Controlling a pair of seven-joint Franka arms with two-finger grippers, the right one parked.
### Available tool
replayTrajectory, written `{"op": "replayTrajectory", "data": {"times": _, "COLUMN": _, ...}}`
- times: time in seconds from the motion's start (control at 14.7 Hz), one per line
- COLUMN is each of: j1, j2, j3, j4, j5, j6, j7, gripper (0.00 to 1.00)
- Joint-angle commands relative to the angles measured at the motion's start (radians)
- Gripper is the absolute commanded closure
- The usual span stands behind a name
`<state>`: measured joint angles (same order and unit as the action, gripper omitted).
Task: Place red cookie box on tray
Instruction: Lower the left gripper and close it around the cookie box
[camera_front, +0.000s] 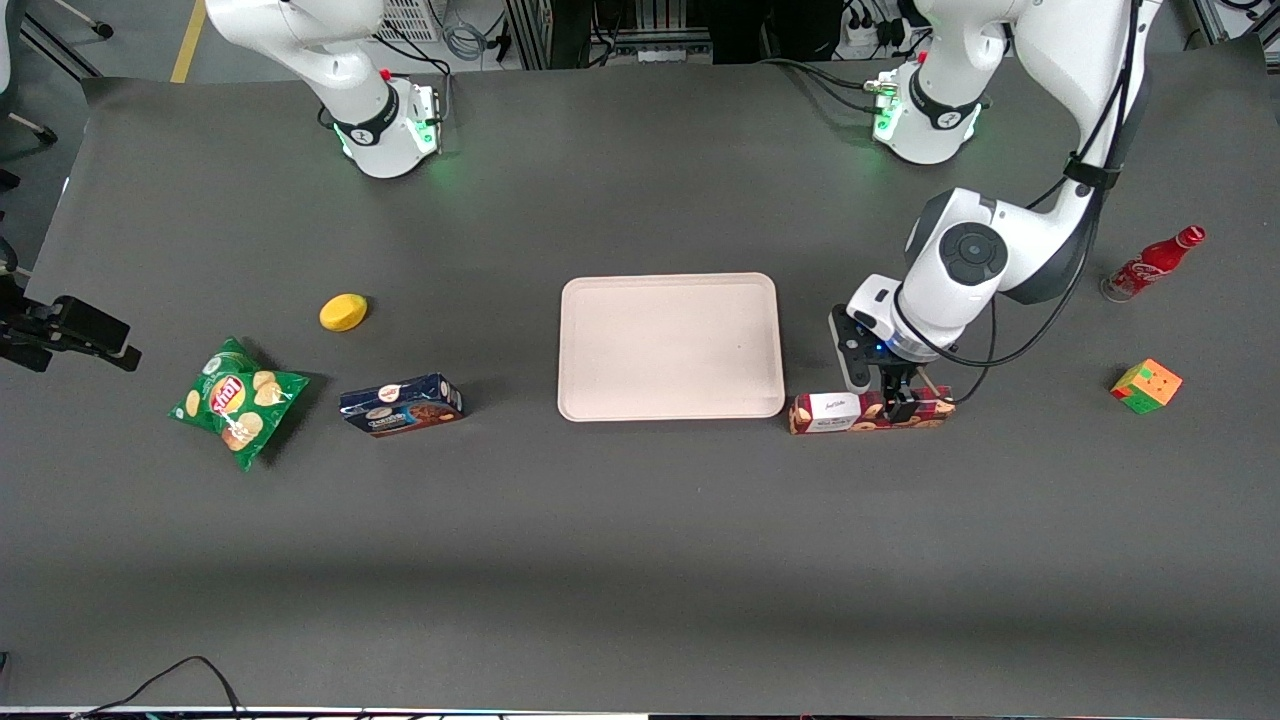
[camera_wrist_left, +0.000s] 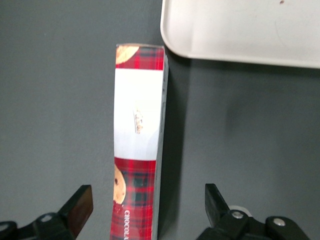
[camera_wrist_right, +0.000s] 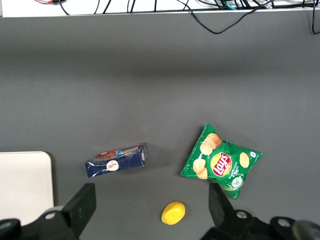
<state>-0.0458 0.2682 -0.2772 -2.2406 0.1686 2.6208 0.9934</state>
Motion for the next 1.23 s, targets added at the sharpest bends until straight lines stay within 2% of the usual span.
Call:
{"op": "replayTrajectory", "data": {"times": 0.0, "j1": 0.006, "j2": 0.035, "j3": 0.009, "j4": 0.009, "j5": 0.025, "j6": 0.021, "j7": 0.010, "gripper": 0.00}}
{"op": "replayTrajectory", "data": {"times": 0.95, "j1": 0.007, "j2": 0.123, "j3": 0.035, "j4": 0.013, "j5": 0.025, "j6": 0.102, "j7": 0.010, "gripper": 0.01}}
{"op": "replayTrajectory", "data": {"times": 1.02, "j1": 0.007, "j2": 0.129, "j3": 0.035, "j4": 0.015, "j5": 0.025, "j6": 0.105, "j7": 0.010, "gripper": 0.04}}
{"op": "replayTrajectory", "data": {"times": 1.16, "j1": 0.003, "j2": 0.137, "j3": 0.035, "j4": 0.019, "j5": 0.025, "j6": 0.105, "j7": 0.010, "gripper": 0.32}}
